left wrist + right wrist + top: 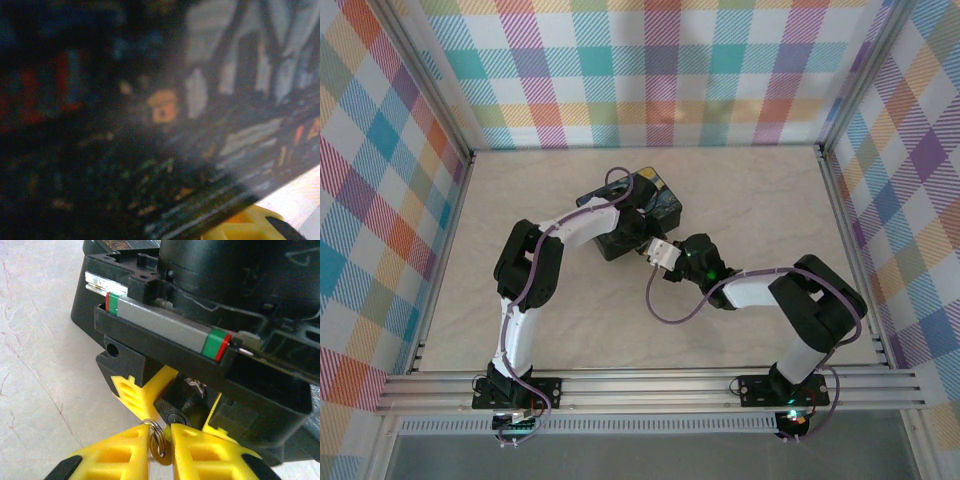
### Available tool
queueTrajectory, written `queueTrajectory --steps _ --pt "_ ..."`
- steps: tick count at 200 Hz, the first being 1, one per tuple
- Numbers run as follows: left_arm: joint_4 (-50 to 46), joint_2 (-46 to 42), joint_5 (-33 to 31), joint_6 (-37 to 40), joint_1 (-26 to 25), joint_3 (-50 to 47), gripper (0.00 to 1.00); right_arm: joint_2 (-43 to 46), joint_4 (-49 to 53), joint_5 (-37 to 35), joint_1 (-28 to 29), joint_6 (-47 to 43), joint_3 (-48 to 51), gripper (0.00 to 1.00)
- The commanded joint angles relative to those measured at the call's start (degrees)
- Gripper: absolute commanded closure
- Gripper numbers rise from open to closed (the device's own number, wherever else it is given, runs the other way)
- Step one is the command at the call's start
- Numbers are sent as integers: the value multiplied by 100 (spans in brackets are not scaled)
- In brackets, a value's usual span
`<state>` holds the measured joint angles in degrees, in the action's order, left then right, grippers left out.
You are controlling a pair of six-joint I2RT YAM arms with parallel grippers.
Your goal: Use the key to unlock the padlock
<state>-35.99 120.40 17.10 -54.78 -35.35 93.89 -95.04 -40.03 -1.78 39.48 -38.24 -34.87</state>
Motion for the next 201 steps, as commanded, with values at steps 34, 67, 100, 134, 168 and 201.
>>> queueTrajectory --steps 34,67,100,134,168,201 --pt "-233 123 709 -138 35 -182 88 -218 -172 -410 41 -245 -235 86" --pt "-216 135 714 -154 72 -221 88 19 125 -181 41 -68 -182 76" --pt "-207 120 707 -164 116 -230 89 431 678 137 42 79 -40 68" --pt "-211 107 671 -162 134 -206 89 651 856 70 -17 62 107 68" --pt "-203 111 683 -182 134 -220 89 681 1193 257 -134 37 10 75" --pt "-163 108 715 -217 134 -244 89 473 1116 198 -134 -87 -96 77"
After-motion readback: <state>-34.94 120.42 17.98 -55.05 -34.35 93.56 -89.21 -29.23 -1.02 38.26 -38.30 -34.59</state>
